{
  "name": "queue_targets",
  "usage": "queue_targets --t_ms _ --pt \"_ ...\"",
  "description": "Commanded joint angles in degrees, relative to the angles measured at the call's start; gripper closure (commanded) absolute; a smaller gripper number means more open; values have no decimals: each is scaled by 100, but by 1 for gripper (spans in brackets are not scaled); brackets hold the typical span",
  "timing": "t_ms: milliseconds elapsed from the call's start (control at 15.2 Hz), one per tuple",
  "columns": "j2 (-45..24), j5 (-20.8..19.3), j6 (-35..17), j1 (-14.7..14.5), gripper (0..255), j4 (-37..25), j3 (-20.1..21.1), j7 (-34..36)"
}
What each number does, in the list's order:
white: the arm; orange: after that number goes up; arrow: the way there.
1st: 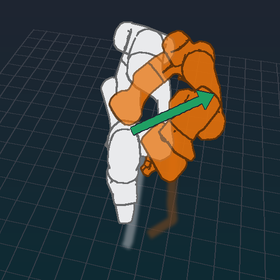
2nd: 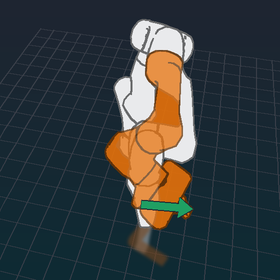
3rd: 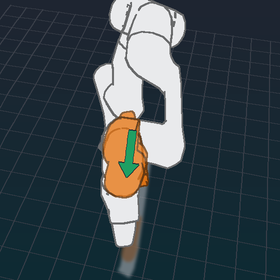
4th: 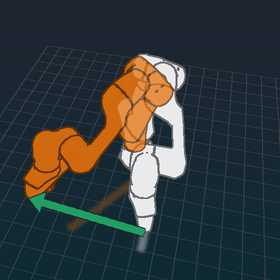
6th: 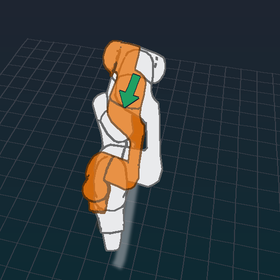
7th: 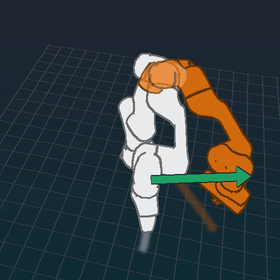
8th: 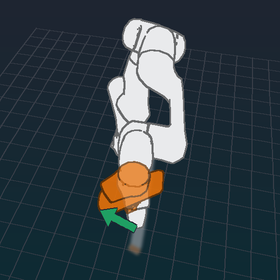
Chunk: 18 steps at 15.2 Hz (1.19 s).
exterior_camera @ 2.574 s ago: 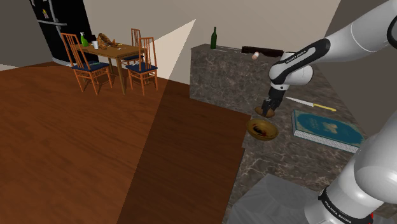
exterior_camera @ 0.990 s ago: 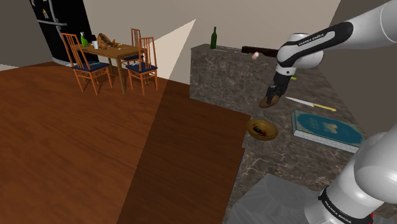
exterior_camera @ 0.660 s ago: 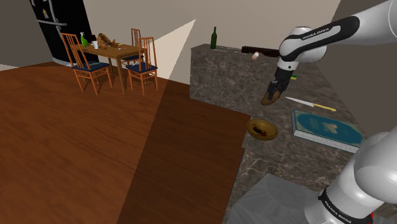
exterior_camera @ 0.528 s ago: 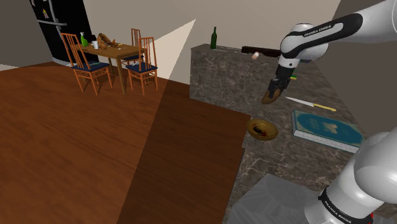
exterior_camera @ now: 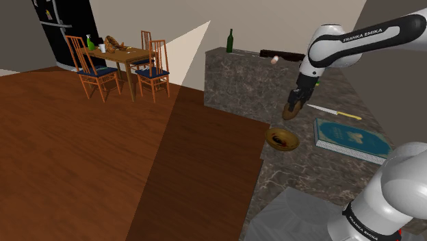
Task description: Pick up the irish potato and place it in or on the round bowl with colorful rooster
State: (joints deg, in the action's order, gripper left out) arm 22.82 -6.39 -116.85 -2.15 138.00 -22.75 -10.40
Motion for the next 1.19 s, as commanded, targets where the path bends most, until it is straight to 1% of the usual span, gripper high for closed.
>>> queue_targets --t_ms 0,330,396,1122 --pt "320 -32 50 -28 255 271 214 291" --pt "1157 25 202 -129 255 972 781 973" --pt "1442 98 273 -195 255 1191 995 1218" --pt "1080 48 -716 -184 255 1821 877 1172"
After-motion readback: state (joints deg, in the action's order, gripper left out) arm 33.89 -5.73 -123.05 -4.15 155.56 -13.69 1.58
